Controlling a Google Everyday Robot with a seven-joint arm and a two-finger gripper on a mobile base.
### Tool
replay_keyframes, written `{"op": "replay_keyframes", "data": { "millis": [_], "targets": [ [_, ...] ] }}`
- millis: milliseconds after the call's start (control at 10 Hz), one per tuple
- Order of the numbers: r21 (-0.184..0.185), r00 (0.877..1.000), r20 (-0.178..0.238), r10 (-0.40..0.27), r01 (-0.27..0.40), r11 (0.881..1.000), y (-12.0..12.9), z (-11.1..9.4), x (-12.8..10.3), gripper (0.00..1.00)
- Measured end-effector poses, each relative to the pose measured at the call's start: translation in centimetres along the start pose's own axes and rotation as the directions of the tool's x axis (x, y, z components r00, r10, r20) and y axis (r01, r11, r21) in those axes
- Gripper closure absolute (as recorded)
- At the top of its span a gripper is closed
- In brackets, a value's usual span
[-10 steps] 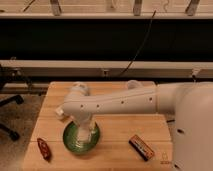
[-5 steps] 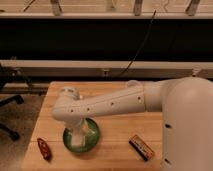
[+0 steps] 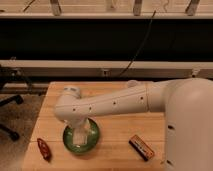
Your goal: Place the white sponge in the ceramic bowl
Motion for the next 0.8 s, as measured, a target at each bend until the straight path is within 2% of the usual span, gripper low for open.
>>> {"op": "replay_keyframes", "data": {
  "millis": [200,500,800],
  "targets": [
    [-0.004,1.000,-0.009,0.003,-0.003,1.000,0.2,-0.2,0.4,0.20],
    [-0.011,1.000,-0.015,0.004,-0.005,1.000,1.6,-0.1,0.8,0.20],
    [-0.005,1.000,-0.019,0.002,-0.002,1.000,-0.2,-0.2,0.4,0.20]
  ]
}}
